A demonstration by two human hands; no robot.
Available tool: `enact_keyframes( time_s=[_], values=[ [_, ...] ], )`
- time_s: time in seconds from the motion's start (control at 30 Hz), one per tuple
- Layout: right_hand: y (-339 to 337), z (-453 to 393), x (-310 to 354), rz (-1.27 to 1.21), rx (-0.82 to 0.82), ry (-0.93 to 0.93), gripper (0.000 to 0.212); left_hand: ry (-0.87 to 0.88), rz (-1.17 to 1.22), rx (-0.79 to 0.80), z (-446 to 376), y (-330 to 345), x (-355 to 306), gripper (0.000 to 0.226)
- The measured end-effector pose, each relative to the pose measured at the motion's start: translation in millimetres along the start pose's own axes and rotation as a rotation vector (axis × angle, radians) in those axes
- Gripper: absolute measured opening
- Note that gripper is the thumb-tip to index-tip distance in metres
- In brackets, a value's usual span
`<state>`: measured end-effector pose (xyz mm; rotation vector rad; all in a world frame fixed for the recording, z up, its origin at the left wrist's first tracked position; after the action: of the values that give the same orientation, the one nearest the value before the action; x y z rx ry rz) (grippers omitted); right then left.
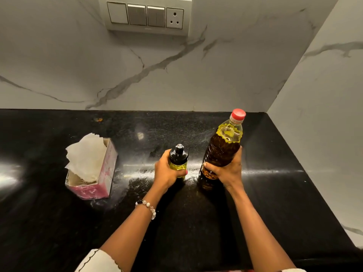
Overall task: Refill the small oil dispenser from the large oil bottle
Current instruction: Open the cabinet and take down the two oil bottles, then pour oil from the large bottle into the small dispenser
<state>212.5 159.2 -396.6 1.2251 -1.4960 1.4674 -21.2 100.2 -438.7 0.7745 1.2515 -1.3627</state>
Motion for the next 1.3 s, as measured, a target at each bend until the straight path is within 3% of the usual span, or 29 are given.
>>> enact_keyframes(
  time_s=[0.23, 0.33, 0.4, 0.47, 0.57, 0.63, 0.73, 0.83, 0.93, 1.1, 1.3],
  values=[
    [7.7, 0.4, -2.4, -0.075, 0.129, 0.003, 0.102, -0.079, 0.01, 0.155, 3.0, -8.4, -3.9, 0.105],
    [5.9, 5.3, 7.6, -0.19, 0.226, 0.036, 0.096, -0.028, -0.037, 0.167, 10.3, -27.5, -41.6, 0.089],
    [-3.3, 6.8, 20.2, -0.253, 0.246, 0.023, 0.094, 0.089, -0.118, 0.091, 17.6, -41.2, -79.0, 0.069],
    [-22.9, 8.0, 42.1, -0.248, 0.15, -0.035, 0.085, 0.264, -0.193, -0.069, 30.5, -51.9, -121.8, 0.047],
    [-62.5, 13.9, 78.1, -0.178, -0.148, -0.119, 0.052, 0.472, -0.074, -0.214, 50.1, -46.7, -167.3, 0.022],
    [-84.2, 17.4, 96.9, -0.174, -0.309, -0.146, 0.028, 0.525, 0.043, -0.193, 52.9, -27.8, -179.6, 0.015],
    [-99.6, 12.2, 125.2, -0.151, -0.384, -0.218, 0.018, 0.541, 0.139, -0.075, 46.6, 12.3, -184.0, 0.027],
    [-100.7, 3.9, 148.6, -0.054, -0.378, -0.295, 0.015, 0.534, 0.086, 0.044, 32.7, 54.6, -180.6, 0.058],
    [-93.0, -6.8, 162.6, 0.089, -0.291, -0.365, 0.024, 0.536, -0.011, 0.046, 24.3, 79.6, -179.9, 0.072],
    [-72.4, -22.8, 182.1, 0.335, -0.061, -0.488, 0.036, 0.538, -0.053, -0.035, 15.0, 89.6, -183.2, 0.054],
    [-61.3, -25.0, 196.9, 0.488, 0.0, -0.636, 0.033, 0.527, -0.031, -0.114, 12.4, 89.1, -180.7, 0.047]
  ],
)
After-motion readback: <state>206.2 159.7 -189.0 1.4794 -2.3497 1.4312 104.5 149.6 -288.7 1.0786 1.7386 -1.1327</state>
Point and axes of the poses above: each hand's wrist, its own z-axis away from the middle knuckle, its own y-axis out of the palm, x = y × z, the point moved 10 cm from there along -z, towards the middle knuckle, and after that the axes turned 10 degrees about x, right-handed, at the moved point
